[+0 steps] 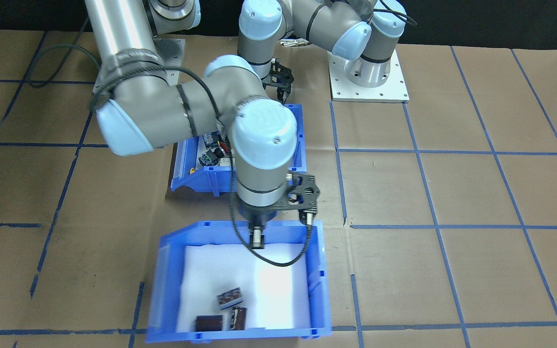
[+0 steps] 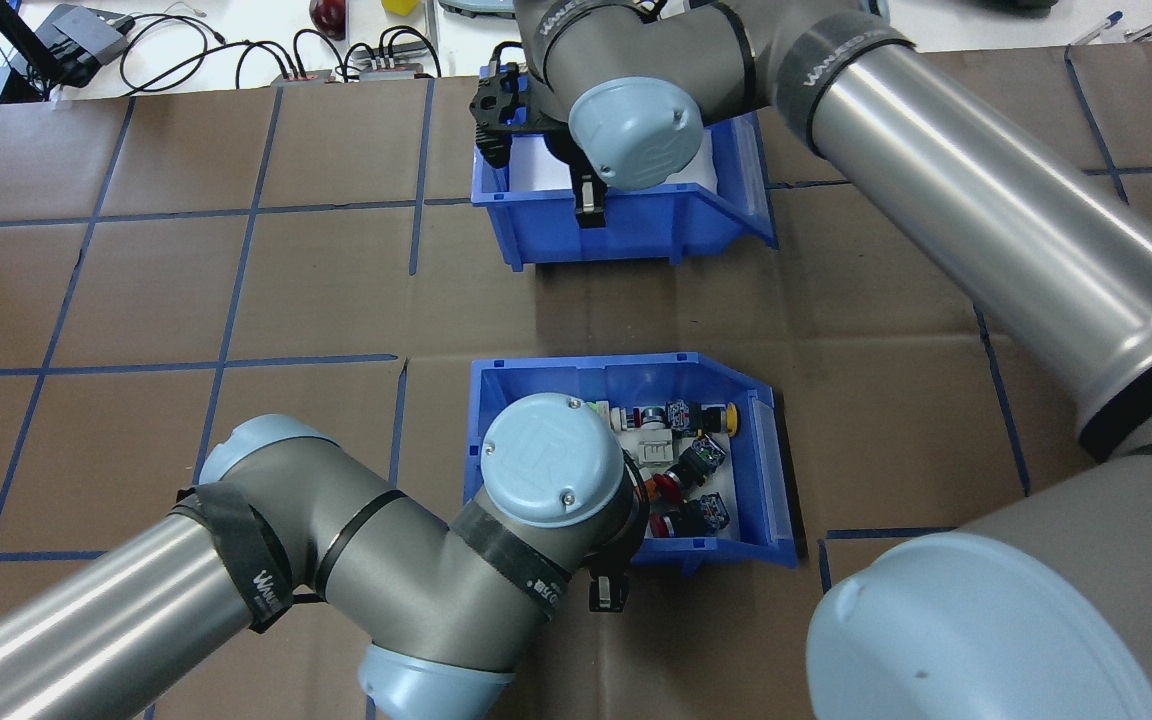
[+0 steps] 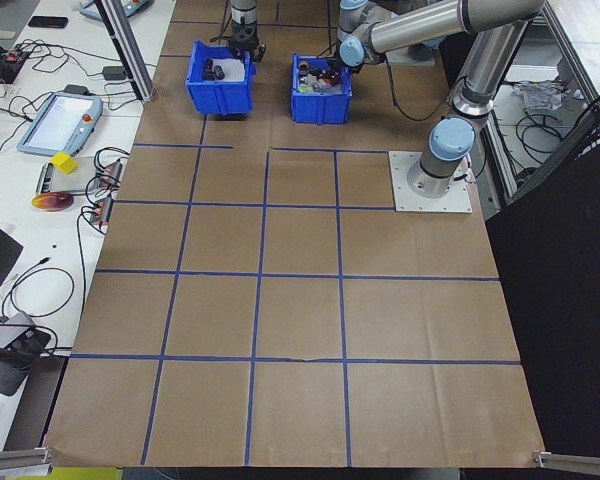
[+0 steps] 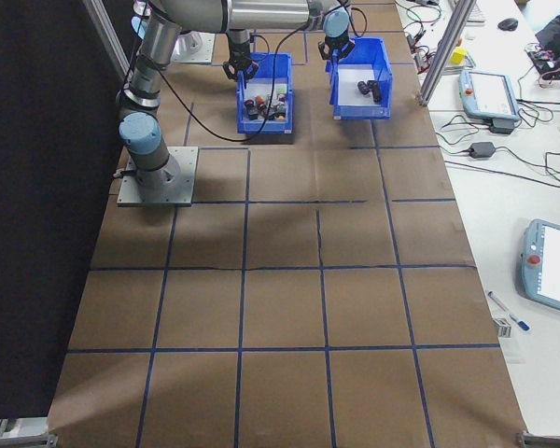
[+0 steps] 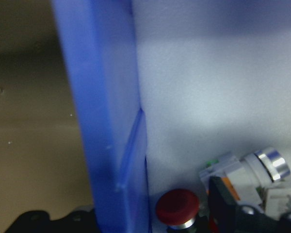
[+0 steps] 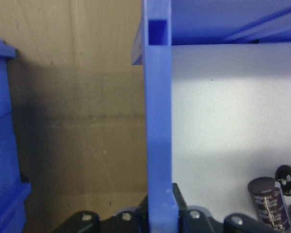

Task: Place button box in front

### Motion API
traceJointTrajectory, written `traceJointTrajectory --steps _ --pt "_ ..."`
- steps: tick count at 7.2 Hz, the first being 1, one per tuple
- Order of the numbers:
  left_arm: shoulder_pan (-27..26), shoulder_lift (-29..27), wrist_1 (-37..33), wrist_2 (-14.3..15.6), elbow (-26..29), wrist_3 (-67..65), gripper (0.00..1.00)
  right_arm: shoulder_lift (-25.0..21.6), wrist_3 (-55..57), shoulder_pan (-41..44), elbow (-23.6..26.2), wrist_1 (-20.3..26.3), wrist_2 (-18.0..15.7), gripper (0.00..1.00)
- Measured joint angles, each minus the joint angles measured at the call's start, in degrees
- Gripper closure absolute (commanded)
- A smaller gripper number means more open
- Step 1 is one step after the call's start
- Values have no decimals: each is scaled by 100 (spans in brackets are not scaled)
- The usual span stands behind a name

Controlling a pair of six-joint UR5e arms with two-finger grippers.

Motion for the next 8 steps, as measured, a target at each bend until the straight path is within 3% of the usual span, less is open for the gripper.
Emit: traceJointTrajectory --steps 2,4,6,8 --pt "356 818 -894 151 36 875 100 -451 -1007 -828 72 262 -92 94" --pt "1529 1444 -1547 149 79 2133 100 -916 -1991 -1733 329 338 -101 94" --pt "2202 1084 -1408 107 408 2967 100 -1404 -2818 -2533 826 321 -44 94" --pt "2306 -116 -1251 100 1541 3122 100 -2038 -3133 -2993 1646 261 53 94"
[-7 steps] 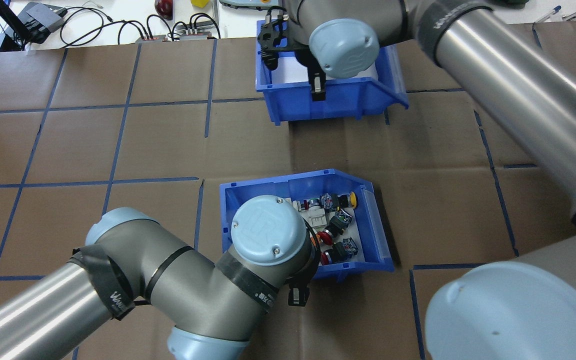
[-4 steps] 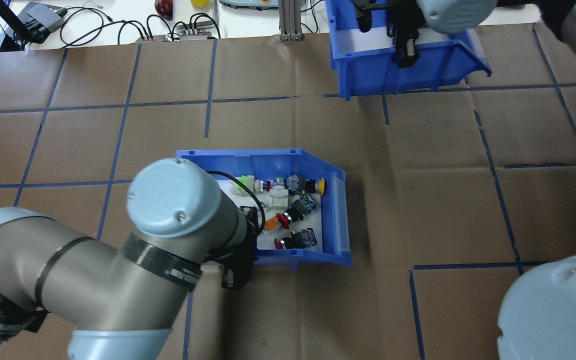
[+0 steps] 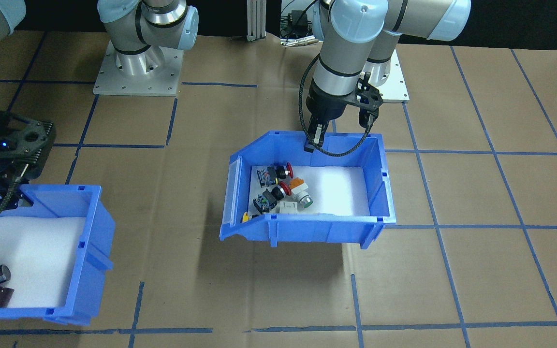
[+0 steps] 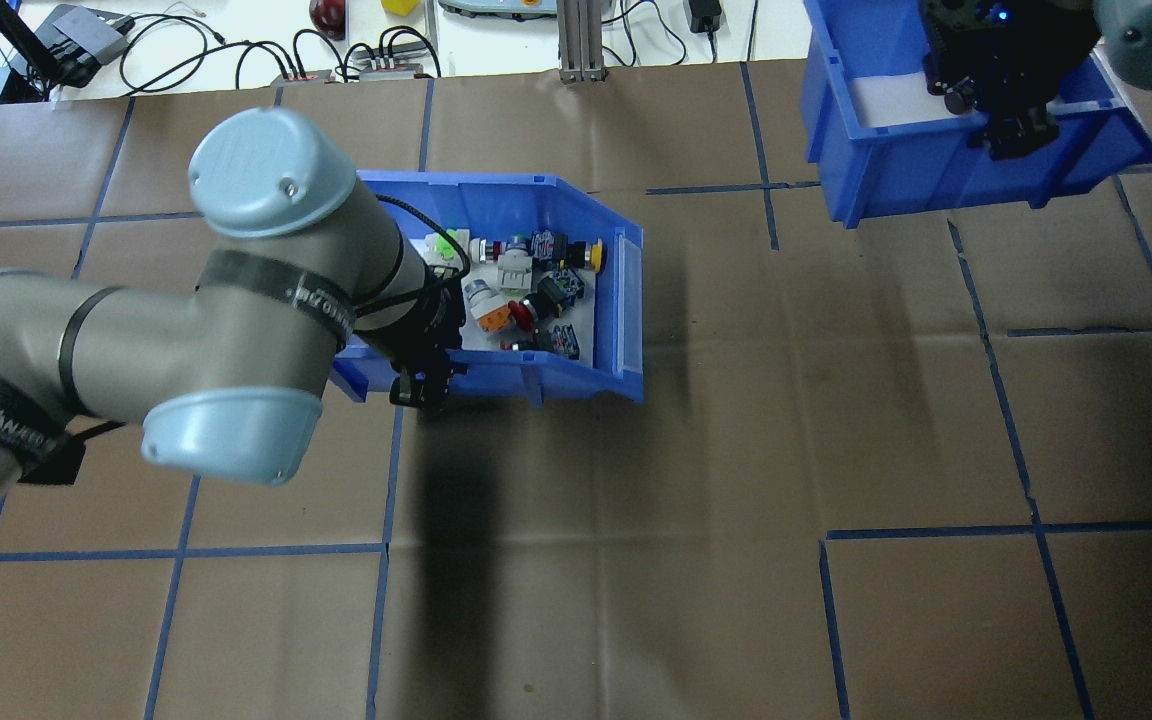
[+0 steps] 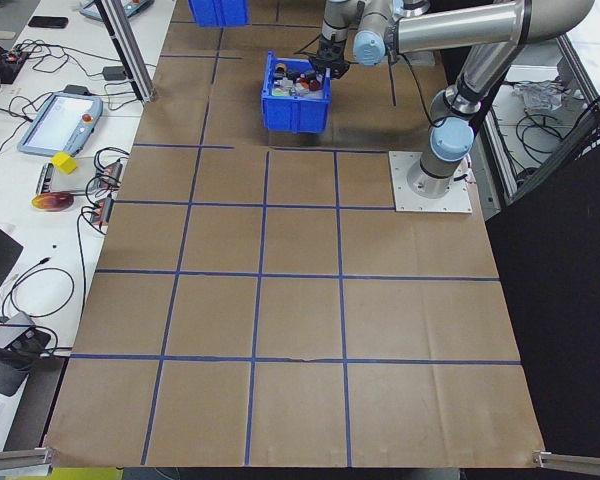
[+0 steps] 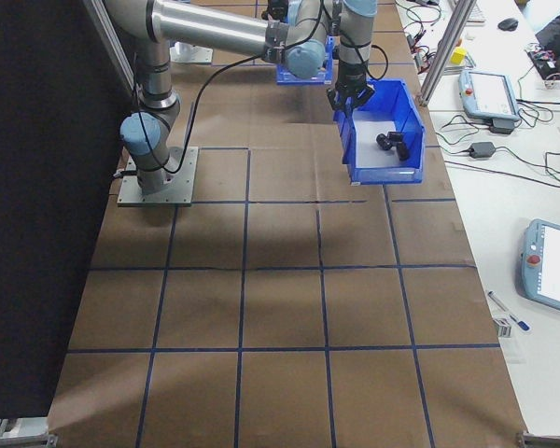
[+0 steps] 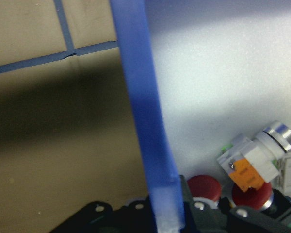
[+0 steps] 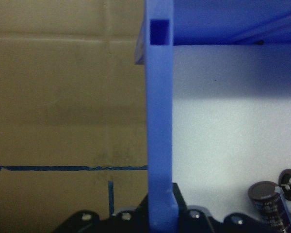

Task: Place button box in front

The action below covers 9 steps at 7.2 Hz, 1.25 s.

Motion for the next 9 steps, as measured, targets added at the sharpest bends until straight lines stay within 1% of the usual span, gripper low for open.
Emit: traceJointTrajectory --steps 2,3,4,5,6,7,8,9 --pt "-37 -1321 33 -19 1309 -5 99 -645 -53 -193 883 -142 92 94" --pt "-107 -1869 35 -45 1852 -51 99 -927 -60 -227 1275 -225 110 94" --pt "-168 -2243 33 -135 2249 -104 99 -1173 -77 -250 1615 -316 124 94" --pt "-209 -2432 22 -252 2457 -212 98 -1340 -116 -290 1854 -364 132 94" --pt "-253 -2485 -8 -307 2496 -363 96 -1420 -190 -340 1986 -381 137 94" --pt "-318 -2501 -38 -312 2462 -519 96 -1451 -269 -372 2042 -386 138 94" --pt "-373 -2513 -47 -296 2413 -617 93 -1462 -314 -386 2062 -388 135 94" --pt "-397 -2540 -38 -288 2387 -647 61 -1464 -331 -393 2071 -389 132 94"
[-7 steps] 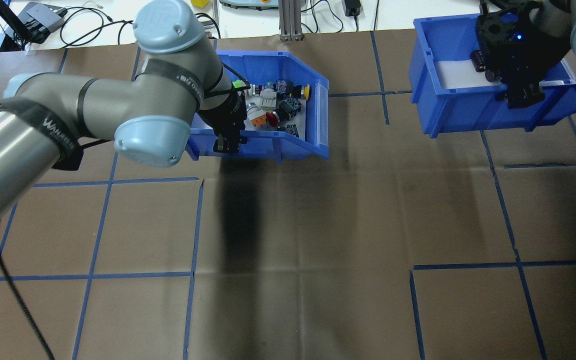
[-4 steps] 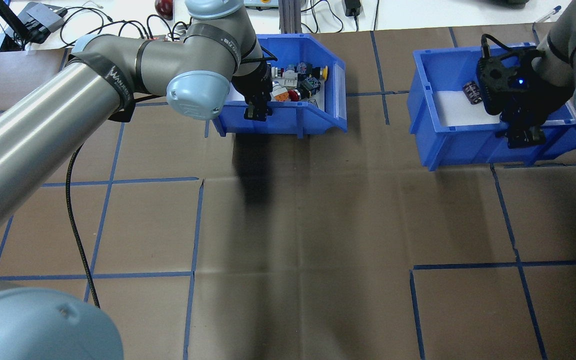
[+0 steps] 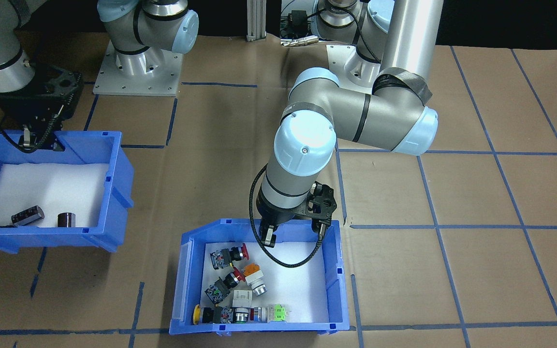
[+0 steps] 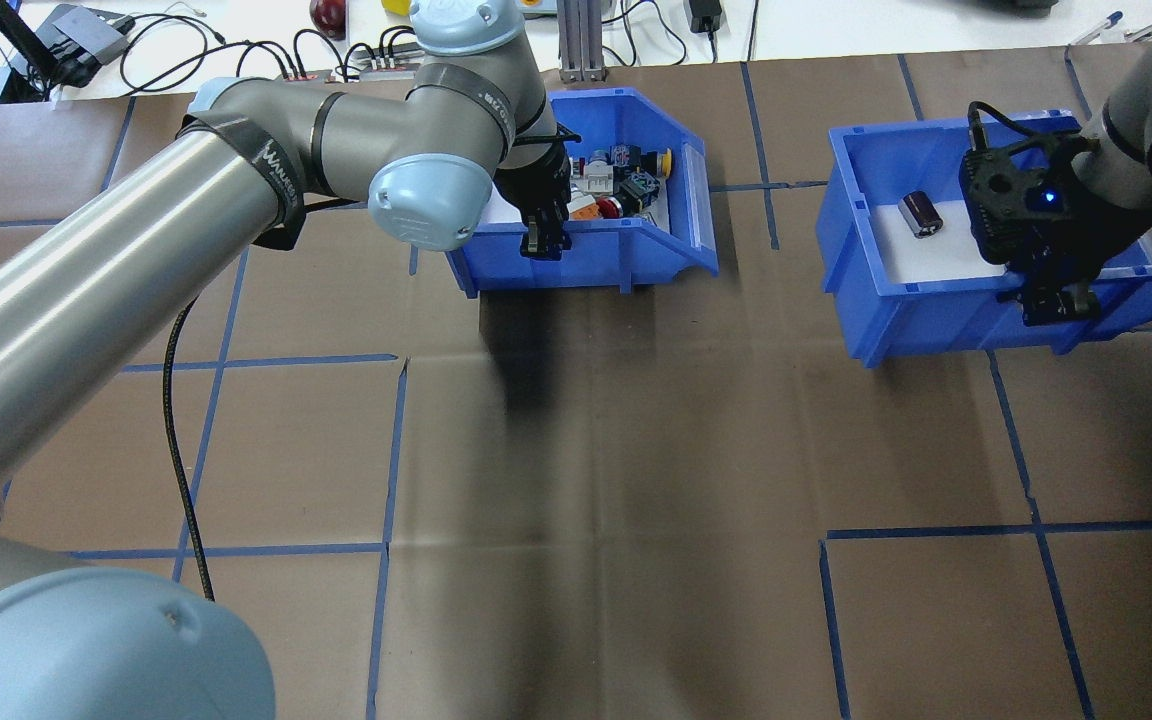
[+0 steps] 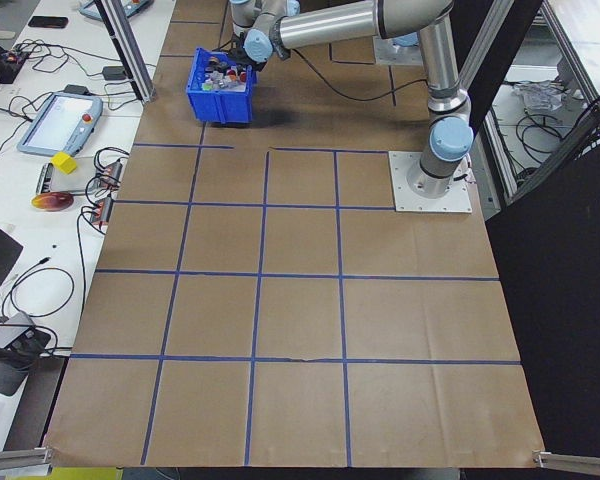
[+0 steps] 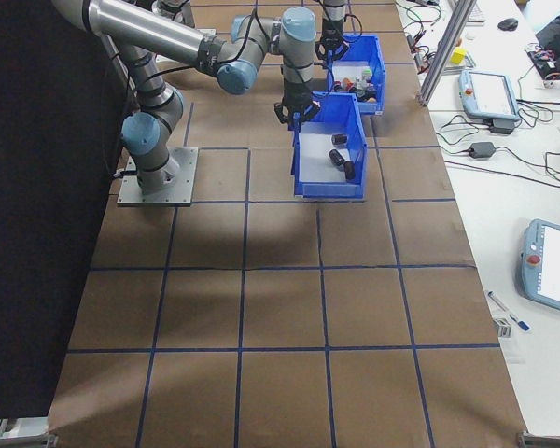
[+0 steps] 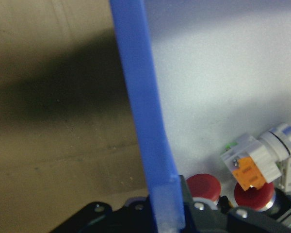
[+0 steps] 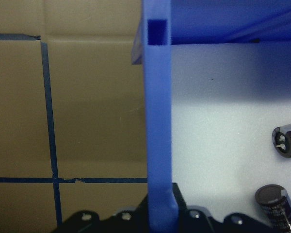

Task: Place button box in front

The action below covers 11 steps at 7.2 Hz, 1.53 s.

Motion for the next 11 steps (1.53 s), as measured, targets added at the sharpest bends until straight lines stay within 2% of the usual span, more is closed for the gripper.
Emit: traceJointTrajectory --steps 1,4,5,7,9,11 --pt "-7 -46 25 -5 -8 5 36 -2 -3 -3 5 0 -4 94" --pt "-23 -1 29 2 -35 -25 4 -9 1 -8 48 11 -13 94" --pt "-29 131 -30 15 -51 -2 4 -50 -1 -9 105 15 -18 93" --pt "46 631 -705 144 -61 808 2 -281 -11 -6 417 15 -18 93" --pt "395 1315 -1691 574 -60 3334 1 -760 24 23 926 10 -17 93" --pt "672 1887 -2266 820 -65 5963 1 -1391 135 66 1574 9 36 93"
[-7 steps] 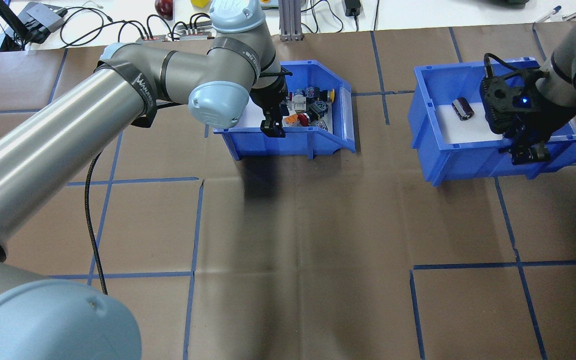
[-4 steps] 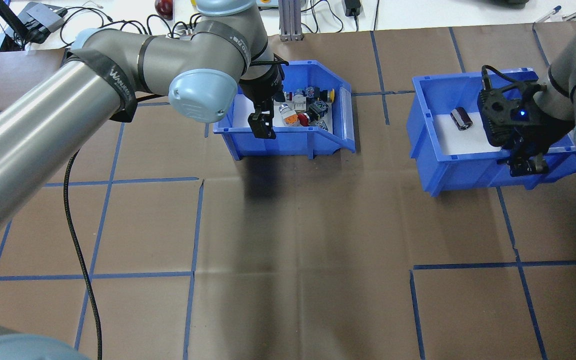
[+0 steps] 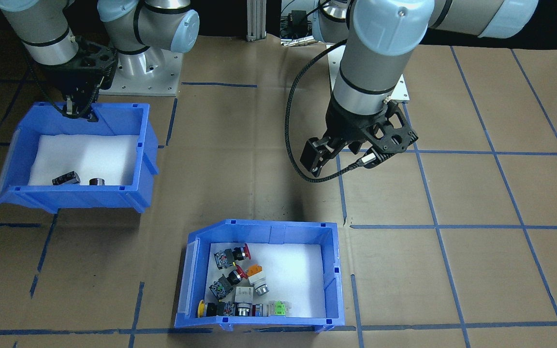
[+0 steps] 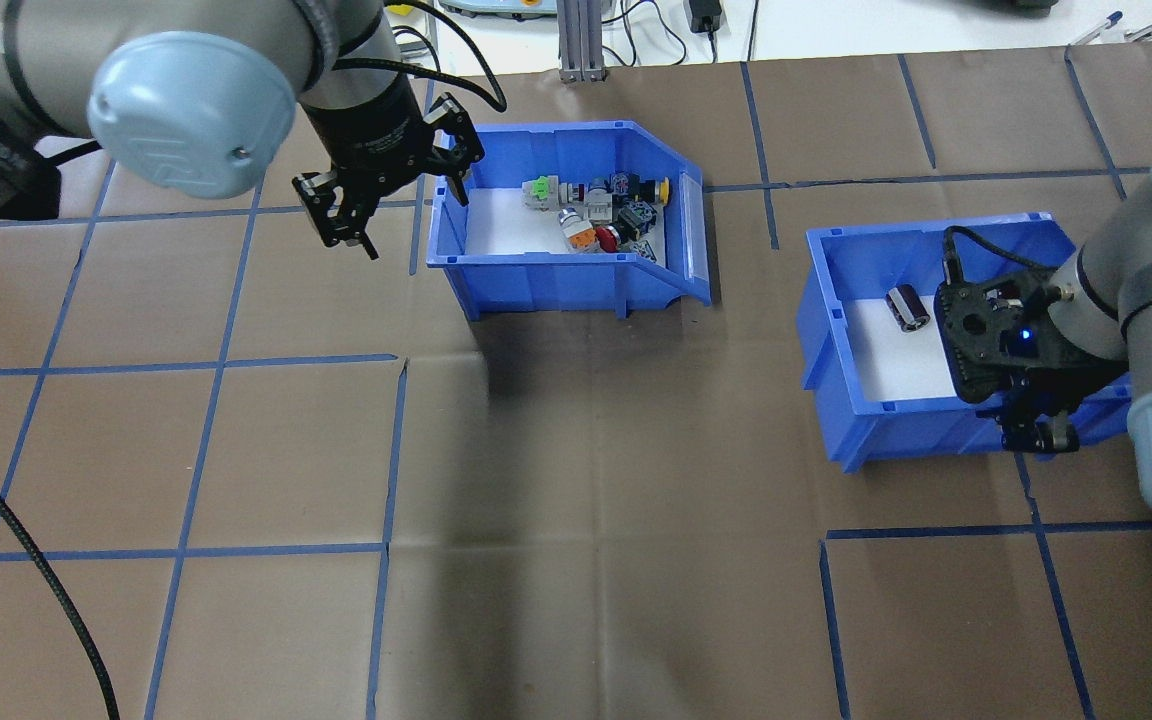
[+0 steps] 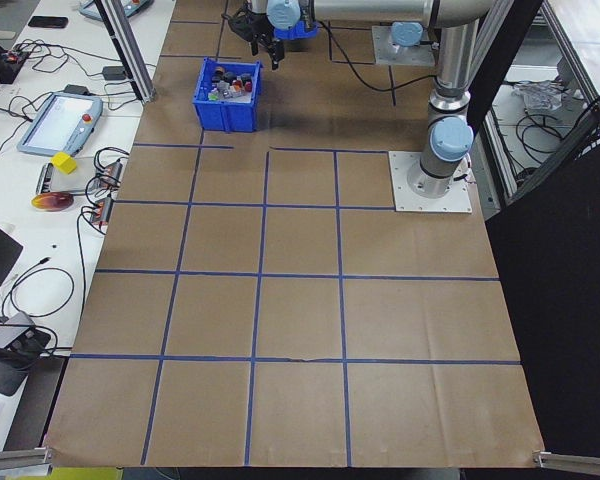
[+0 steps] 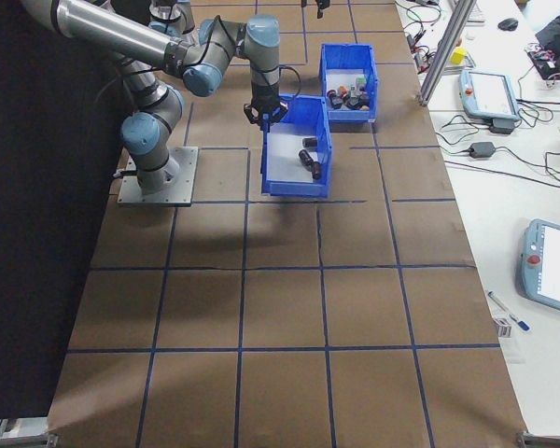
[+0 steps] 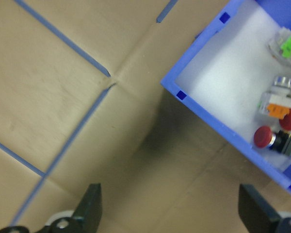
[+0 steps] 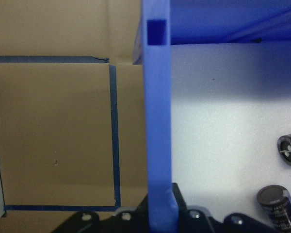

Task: Place button box in front

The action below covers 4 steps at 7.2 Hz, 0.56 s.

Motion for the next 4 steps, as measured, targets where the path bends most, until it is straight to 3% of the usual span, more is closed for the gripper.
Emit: traceJointTrajectory --steps 2,4 --pt "54 406 -223 466 0 2226 1 -441 429 300 349 48 196 93" --pt "70 747 -221 724 -115 3625 1 -512 1518 1275 408 40 248 92"
